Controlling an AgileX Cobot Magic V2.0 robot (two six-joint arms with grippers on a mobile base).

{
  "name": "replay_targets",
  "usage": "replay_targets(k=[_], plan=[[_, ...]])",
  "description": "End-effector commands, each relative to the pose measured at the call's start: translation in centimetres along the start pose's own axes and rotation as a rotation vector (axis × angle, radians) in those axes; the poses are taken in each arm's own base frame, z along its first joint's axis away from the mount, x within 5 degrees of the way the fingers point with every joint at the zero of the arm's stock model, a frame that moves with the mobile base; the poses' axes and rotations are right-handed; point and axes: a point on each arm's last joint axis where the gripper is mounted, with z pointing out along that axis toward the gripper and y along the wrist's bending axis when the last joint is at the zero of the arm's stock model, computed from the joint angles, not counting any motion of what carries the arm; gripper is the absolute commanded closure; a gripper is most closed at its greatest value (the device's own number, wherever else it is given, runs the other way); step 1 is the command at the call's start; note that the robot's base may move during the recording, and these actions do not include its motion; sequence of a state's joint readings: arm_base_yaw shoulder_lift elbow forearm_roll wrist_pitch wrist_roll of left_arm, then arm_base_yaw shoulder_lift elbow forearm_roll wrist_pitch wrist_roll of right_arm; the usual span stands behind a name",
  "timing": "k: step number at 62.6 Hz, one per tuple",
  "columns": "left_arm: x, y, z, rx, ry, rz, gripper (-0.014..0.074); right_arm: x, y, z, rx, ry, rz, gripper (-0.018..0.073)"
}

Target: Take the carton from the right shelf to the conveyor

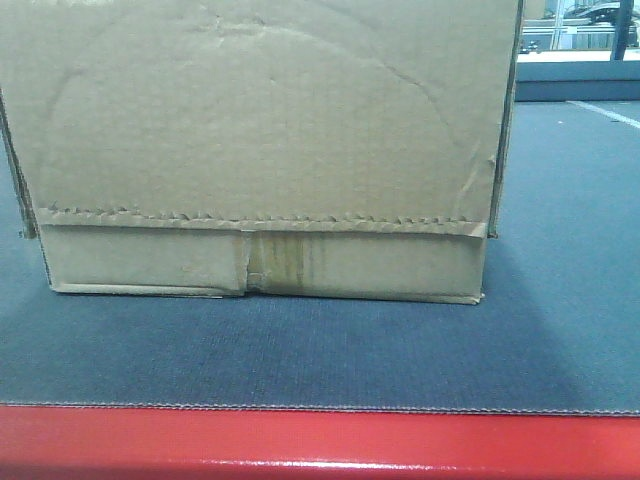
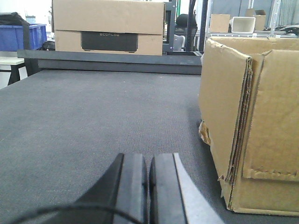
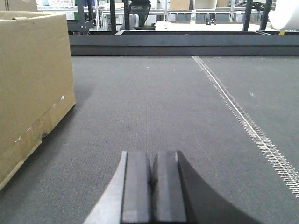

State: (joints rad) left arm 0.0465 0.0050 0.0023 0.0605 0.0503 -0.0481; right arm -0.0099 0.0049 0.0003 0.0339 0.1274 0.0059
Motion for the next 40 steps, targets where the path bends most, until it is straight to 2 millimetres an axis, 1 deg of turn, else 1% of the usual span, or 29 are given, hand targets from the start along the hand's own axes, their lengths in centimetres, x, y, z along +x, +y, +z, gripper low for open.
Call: replay_targets(k=[1, 40], plan=[[-0.28, -0.03, -0.05, 0.006, -0.027, -0.003, 0.0582, -0.30, -0.03, -0.05, 0.006, -0.034, -0.002, 0.0627], [-0.28, -0.03, -0.05, 0.006, -0.027, -0.003, 0.0582, -0.31, -0.03, -0.05, 0.006, -0.036, -0.003, 0.0627]])
